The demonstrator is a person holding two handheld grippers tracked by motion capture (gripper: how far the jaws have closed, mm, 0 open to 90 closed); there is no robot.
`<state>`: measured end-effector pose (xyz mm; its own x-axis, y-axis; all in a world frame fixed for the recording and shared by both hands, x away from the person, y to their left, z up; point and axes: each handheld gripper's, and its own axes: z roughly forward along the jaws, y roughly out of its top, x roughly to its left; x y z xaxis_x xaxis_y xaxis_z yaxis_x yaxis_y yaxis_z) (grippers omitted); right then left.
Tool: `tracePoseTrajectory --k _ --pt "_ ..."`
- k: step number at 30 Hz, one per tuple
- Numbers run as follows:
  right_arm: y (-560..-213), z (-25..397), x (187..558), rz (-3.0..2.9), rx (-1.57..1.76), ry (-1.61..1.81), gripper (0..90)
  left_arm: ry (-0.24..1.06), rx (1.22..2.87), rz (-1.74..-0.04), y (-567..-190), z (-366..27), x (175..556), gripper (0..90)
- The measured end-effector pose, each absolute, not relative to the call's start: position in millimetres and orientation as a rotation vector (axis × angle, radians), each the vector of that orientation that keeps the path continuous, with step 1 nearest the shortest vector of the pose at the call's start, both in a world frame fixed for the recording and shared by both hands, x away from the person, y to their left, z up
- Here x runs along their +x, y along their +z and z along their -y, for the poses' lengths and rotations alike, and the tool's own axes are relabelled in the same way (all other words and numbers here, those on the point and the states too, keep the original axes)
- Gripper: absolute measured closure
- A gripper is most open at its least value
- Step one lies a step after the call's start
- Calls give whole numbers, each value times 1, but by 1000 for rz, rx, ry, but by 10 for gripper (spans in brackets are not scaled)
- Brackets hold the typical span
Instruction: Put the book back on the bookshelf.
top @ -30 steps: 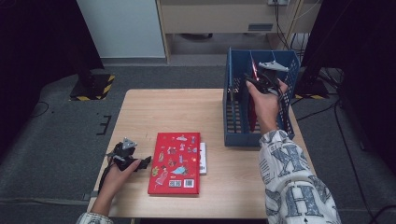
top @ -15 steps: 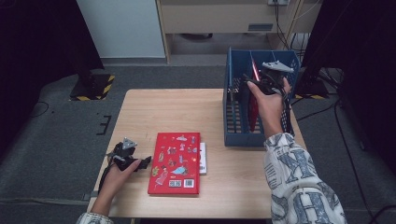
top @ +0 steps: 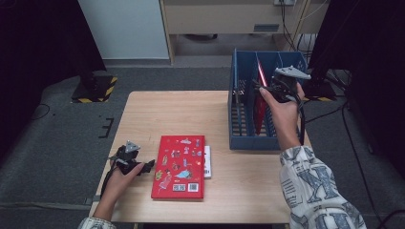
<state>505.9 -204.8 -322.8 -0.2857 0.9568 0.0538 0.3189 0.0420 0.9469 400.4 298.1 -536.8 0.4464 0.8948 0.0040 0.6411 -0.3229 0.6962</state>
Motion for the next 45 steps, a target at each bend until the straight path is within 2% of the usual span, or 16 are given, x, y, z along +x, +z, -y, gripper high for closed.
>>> tracePoseTrajectory --k 33,45 --pt "-338 213 450 -1800 1204 1248 86 523 2080 -1277 -537 -297 400 0" --pt "-358 218 421 -1805 1201 1277 93 521 2077 -1276 -537 -296 401 0"
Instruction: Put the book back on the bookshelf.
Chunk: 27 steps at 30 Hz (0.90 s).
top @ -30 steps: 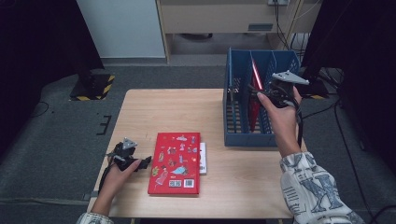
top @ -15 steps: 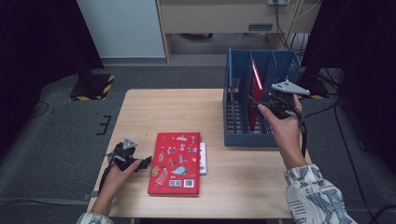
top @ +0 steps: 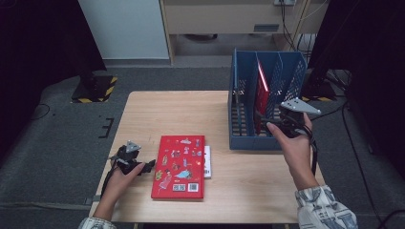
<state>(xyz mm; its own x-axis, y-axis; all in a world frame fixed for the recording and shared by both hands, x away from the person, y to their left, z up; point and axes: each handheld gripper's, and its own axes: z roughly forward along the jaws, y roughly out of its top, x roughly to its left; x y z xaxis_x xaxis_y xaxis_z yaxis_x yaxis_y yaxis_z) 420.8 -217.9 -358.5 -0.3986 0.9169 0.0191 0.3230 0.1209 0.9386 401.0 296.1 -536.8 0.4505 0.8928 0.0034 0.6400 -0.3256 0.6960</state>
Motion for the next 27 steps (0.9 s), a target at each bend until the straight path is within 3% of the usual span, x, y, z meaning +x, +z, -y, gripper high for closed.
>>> tracePoseTrajectory --k 27 --pt "-426 180 373 -2049 1112 1314 98 520 2075 -1275 -537 -296 401 0"
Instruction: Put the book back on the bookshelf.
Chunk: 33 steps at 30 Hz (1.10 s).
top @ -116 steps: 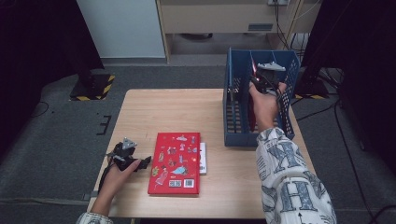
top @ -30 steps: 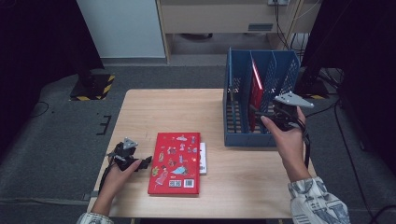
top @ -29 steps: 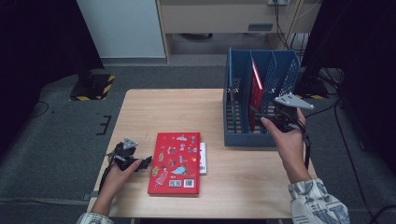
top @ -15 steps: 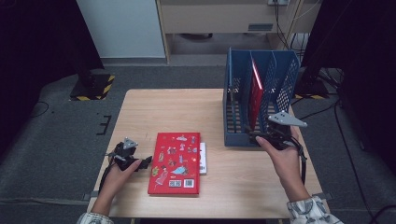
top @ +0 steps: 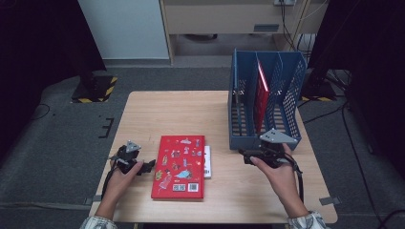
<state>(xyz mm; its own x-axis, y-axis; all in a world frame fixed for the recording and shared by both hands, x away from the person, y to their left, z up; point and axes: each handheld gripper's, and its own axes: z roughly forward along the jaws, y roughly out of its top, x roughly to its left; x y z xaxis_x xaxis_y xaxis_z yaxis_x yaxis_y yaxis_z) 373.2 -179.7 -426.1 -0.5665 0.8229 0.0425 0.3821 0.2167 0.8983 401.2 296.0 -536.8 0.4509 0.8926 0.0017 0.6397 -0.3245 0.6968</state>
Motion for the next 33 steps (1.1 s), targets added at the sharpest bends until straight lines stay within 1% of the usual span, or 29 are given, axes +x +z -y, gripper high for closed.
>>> tracePoseTrajectory --k 13,22,24,27,33 --pt "-453 136 355 -2225 1013 1294 106 519 2073 -1280 -537 -295 402 0" --pt "-467 113 353 -2321 982 1305 103 516 2080 -1266 -537 -295 402 0" --pt "-470 109 353 -2346 985 1310 110 519 2087 -1261 -536 -295 402 0" --pt "-473 105 353 -2372 989 1325 108 525 2088 -1244 -536 -294 401 27" --pt "-479 98 353 -2414 964 1311 95 512 2098 -1253 -534 -295 399 30"
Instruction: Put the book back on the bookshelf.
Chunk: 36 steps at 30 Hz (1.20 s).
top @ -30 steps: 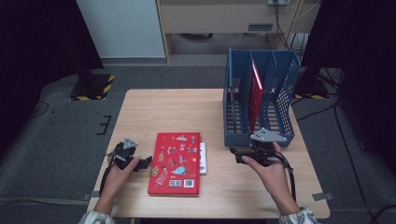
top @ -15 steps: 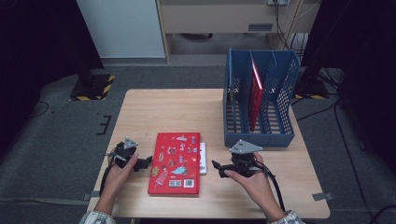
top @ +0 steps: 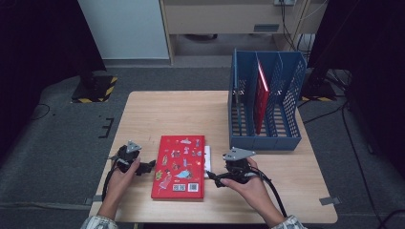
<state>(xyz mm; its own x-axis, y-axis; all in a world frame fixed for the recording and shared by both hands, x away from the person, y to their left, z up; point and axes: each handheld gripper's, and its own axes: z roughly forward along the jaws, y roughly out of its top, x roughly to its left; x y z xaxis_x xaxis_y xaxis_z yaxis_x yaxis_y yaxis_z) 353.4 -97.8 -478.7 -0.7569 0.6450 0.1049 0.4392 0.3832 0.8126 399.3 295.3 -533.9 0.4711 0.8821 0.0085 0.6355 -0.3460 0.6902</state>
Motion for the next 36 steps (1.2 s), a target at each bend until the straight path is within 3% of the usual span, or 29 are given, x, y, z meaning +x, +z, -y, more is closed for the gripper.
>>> tracePoseTrajectory --k 20,36 --pt "-498 72 351 -2524 933 1272 92 489 1968 -1190 -508 -291 386 41" --pt "-516 50 340 -2587 875 1178 74 426 2014 -1126 -510 -270 389 40"
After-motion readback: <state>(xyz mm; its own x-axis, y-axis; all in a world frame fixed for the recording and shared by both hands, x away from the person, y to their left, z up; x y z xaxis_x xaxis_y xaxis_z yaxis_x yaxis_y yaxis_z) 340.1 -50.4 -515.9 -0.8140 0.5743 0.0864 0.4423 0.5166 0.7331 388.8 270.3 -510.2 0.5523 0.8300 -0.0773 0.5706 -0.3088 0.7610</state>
